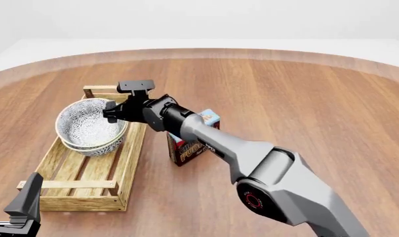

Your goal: Stack the left bowl on the right bowl and place them in the tray.

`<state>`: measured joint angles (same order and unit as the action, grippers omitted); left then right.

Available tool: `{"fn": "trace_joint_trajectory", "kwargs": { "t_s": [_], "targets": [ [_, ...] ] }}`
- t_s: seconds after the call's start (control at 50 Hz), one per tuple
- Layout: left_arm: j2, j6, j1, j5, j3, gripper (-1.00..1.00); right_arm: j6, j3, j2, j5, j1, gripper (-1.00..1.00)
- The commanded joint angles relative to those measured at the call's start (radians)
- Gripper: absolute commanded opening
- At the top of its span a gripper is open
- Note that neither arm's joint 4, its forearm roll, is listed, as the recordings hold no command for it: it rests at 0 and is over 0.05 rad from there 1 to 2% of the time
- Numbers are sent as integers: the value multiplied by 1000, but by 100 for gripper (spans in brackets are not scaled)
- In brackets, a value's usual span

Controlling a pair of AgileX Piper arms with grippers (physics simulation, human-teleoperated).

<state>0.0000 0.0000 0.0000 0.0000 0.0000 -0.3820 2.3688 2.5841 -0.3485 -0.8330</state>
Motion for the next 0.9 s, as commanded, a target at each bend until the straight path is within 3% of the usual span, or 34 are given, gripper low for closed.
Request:
{"fn": "trace_joint_trajectory", "kwargs": {
  "t_s": [0.02, 0.36, 0.7, 0.9],
  "targets": [
    [0, 0, 0, 0, 0, 100, 6, -41, -53, 4, 25, 100],
    [0, 0, 0, 0, 0, 100, 56, -210, -279, 58, 38, 100],
    [0, 0, 0, 0, 0, 100, 120, -548, -563, 186, 41, 100],
    [0, 0, 0, 0, 0, 100, 126, -684, -658, 244, 57, 100]
  ]
}}
